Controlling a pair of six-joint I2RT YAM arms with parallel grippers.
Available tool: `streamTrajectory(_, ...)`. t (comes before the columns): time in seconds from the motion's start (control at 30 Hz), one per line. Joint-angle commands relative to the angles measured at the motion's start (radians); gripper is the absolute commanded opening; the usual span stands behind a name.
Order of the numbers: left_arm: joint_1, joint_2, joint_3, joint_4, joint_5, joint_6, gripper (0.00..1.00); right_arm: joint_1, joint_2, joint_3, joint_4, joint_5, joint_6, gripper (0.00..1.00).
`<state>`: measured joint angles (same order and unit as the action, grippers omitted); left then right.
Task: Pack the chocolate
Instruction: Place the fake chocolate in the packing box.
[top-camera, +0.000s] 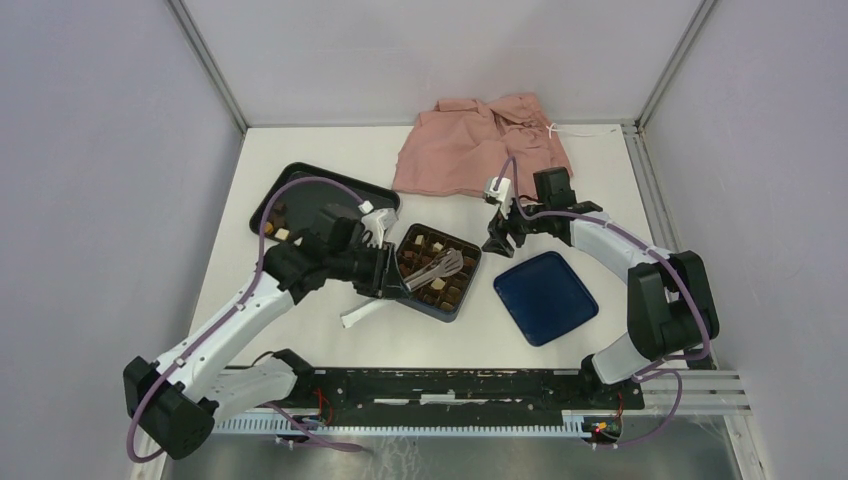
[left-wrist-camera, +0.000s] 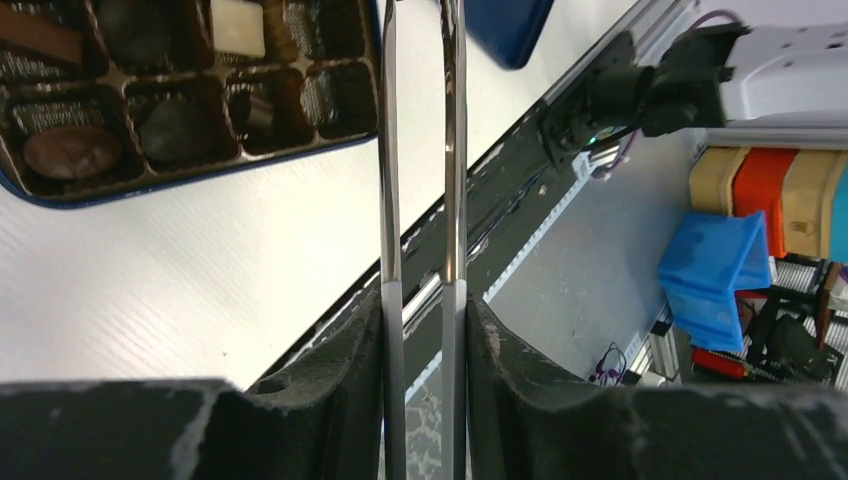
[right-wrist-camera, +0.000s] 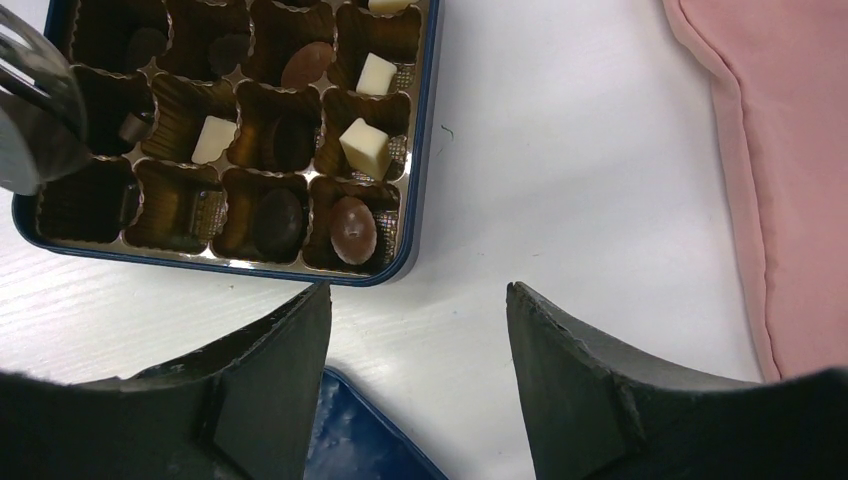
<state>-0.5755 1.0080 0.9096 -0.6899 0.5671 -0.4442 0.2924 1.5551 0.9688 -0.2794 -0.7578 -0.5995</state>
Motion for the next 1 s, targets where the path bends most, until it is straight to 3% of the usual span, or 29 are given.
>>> streamTrajectory(0.0,-0.035,0.029,0.058,-0.038,-0.062,-0.003,0.02,-0.007,-0.015,0.033,0.009,-0.033,-0.007,0.70)
streamTrajectory(0.43,-0.101,0.120,0.069,-0.028,-0.109,0.005,0.05,-0.016,-0.011,0.033,0.008,-0.039,-0.007,0.71)
streamTrajectory(0.97,-0.125,0.177,0.077,-0.026,-0.141,0.012,0.29,-0.017,-0.007,0.036,0.002,-0.042,-0.010,0.71)
